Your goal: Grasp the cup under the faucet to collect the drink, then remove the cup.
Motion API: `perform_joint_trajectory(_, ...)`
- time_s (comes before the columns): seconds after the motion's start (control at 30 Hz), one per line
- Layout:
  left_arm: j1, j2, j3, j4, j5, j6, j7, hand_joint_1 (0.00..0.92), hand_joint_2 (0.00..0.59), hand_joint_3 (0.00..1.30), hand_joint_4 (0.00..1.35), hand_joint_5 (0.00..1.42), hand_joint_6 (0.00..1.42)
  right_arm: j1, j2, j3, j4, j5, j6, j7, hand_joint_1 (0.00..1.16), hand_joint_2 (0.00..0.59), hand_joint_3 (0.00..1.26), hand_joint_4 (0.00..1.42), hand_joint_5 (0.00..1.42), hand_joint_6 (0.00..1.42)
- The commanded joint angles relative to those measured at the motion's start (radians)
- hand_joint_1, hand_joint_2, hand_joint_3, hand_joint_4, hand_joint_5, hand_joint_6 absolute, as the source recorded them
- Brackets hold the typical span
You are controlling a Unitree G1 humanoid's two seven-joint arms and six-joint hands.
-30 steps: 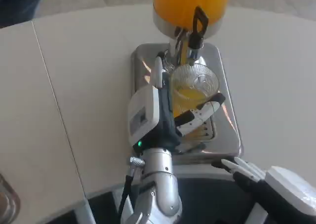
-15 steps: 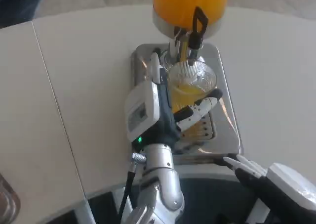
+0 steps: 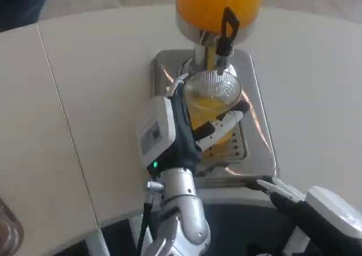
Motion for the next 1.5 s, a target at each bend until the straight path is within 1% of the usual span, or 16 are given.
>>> perform_joint_trajectory(0.03,0.029,-0.055,0.007,0.017,-0.016,-0.032,0.021,0.504,0.099,0.59,0.67,1.01,1.34,-0.005,-0.013,0.010,0.019,-0.004,0.010,-0.006,0.84,0.421,0.10,0.00,0.00,0.00)
perform_joint_trajectory(0.07,0.030,-0.055,0.010,0.015,-0.016,-0.036,0.027,0.511,0.094,0.65,0.73,1.07,1.38,-0.007,-0.015,0.011,0.023,-0.004,0.009,-0.006,0.84,0.421,0.09,0.00,0.00,0.00)
perform_joint_trajectory(0.1,0.032,-0.055,0.011,0.013,-0.015,-0.039,0.032,0.518,0.092,0.68,0.77,1.10,1.41,-0.009,-0.017,0.013,0.027,-0.004,0.009,-0.005,0.84,0.421,0.09,0.00,0.00,0.00)
perform_joint_trajectory(0.2,0.037,-0.056,0.016,0.008,-0.016,-0.050,0.046,0.533,0.079,0.79,0.92,1.20,1.42,-0.012,-0.022,0.016,0.031,-0.005,0.011,-0.008,0.84,0.421,0.08,0.00,0.00,0.00)
perform_joint_trajectory(0.27,0.039,-0.056,0.022,0.000,-0.019,-0.061,0.055,0.533,0.070,0.83,0.95,1.24,1.42,-0.013,-0.024,0.019,0.032,-0.006,0.013,-0.007,0.84,0.421,0.08,0.00,0.00,0.00)
perform_joint_trajectory(0.3,0.039,-0.055,0.024,-0.004,-0.021,-0.065,0.058,0.533,0.069,0.87,1.00,1.25,1.42,-0.013,-0.025,0.021,0.033,-0.006,0.015,-0.006,0.84,0.421,0.08,0.00,0.00,0.00)
perform_joint_trajectory(0.43,0.046,-0.047,0.032,-0.021,-0.024,-0.074,0.059,0.537,0.068,0.93,1.10,1.33,1.42,-0.013,-0.028,0.025,0.034,-0.007,0.016,-0.009,0.84,0.421,0.08,0.00,0.00,0.00)
perform_joint_trajectory(0.5,0.051,-0.043,0.034,-0.029,-0.024,-0.074,0.055,0.544,0.062,0.95,1.12,1.36,1.42,-0.015,-0.029,0.027,0.034,-0.006,0.016,-0.010,0.84,0.421,0.08,0.00,0.00,0.00)
perform_joint_trajectory(0.7,0.098,-0.015,0.045,-0.106,-0.016,-0.080,0.026,0.544,0.061,0.96,1.15,1.39,1.42,-0.023,-0.026,0.035,0.043,-0.001,0.018,-0.016,0.84,0.421,0.08,0.00,0.00,0.00)
perform_joint_trajectory(0.83,0.127,0.011,0.052,-0.152,-0.006,-0.086,0.000,0.544,0.061,0.97,1.16,1.39,1.42,-0.029,-0.025,0.039,0.044,-0.002,0.016,-0.021,0.84,0.421,0.08,0.00,0.00,0.00)
perform_joint_trajectory(0.97,0.175,0.051,0.063,-0.241,0.003,-0.095,-0.033,0.544,0.060,0.97,1.16,1.39,1.42,-0.040,-0.025,0.050,0.048,-0.007,0.013,-0.028,0.84,0.421,0.07,0.00,0.00,0.00)
perform_joint_trajectory(1.13,0.209,0.082,0.080,-0.316,0.006,-0.098,-0.063,0.544,0.060,0.97,1.17,1.39,1.42,-0.053,-0.024,0.062,0.060,-0.006,0.014,-0.038,0.83,0.425,0.07,0.00,0.00,0.00)
perform_joint_trajectory(1.23,0.231,0.104,0.101,-0.363,0.000,-0.104,-0.086,0.544,0.060,0.97,1.17,1.39,1.42,-0.060,-0.025,0.071,0.064,-0.007,0.014,-0.041,0.83,0.426,0.07,0.00,0.00,0.00)
perform_joint_trajectory(1.47,0.282,0.137,0.129,-0.469,0.000,-0.105,-0.141,0.544,0.057,0.97,1.17,1.39,1.42,-0.083,-0.030,0.089,0.069,-0.029,0.009,-0.049,0.82,0.428,0.06,0.00,0.00,0.00)
perform_joint_trajectory(1.5,0.293,0.152,0.132,-0.490,0.003,-0.111,-0.157,0.544,0.056,0.97,1.17,1.39,1.42,-0.087,-0.031,0.090,0.070,-0.032,0.008,-0.050,0.82,0.428,0.06,0.00,0.00,0.00)
